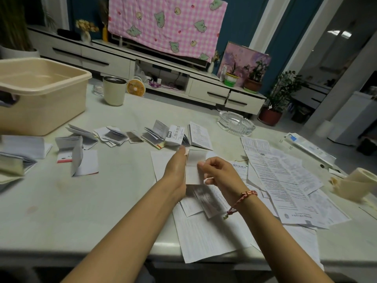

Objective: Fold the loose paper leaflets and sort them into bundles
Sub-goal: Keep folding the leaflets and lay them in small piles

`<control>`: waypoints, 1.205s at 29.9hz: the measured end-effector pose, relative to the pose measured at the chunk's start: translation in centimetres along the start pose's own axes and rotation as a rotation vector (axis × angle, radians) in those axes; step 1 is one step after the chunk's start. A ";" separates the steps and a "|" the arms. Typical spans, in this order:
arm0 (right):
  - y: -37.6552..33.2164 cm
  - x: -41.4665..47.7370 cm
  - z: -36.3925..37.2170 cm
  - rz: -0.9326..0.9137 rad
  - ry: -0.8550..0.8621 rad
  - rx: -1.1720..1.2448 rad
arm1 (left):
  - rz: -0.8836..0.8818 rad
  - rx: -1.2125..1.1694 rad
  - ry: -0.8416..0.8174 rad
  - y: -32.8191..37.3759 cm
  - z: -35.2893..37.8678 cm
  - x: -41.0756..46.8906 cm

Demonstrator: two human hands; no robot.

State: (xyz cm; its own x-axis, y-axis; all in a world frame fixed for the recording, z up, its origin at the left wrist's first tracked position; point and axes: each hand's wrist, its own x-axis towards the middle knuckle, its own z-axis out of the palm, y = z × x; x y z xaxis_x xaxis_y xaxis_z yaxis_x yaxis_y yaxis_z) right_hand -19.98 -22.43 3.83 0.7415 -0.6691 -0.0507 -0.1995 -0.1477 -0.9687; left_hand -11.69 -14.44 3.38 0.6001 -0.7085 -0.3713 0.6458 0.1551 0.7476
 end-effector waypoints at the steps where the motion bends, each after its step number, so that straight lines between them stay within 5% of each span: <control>1: 0.0 0.1 -0.1 0.000 -0.005 0.005 | 0.012 0.015 -0.016 0.0 -0.1 0.1; 6: 0.0 0.2 0.0 -0.017 -0.065 -0.016 | 0.169 0.150 0.037 -0.3 -0.2 -0.4; 19: -0.7 1.7 1.5 0.034 -0.155 -0.021 | 0.128 -0.272 0.116 0.6 -1.6 1.5; 30: -0.6 2.9 1.8 0.056 -0.039 0.108 | 0.176 -0.096 0.239 0.4 -1.5 1.2; 36: -0.6 2.7 1.8 -0.003 -0.017 0.005 | 0.349 0.151 0.330 0.0 -1.7 1.4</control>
State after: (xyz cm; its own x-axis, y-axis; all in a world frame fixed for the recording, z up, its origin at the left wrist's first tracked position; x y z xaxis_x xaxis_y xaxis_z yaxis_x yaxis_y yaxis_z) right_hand -16.71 -22.85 3.81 0.7529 -0.6561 -0.0522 -0.1941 -0.1456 -0.9701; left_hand -10.09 -14.28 1.91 0.9010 -0.3733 -0.2211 0.3192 0.2253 0.9205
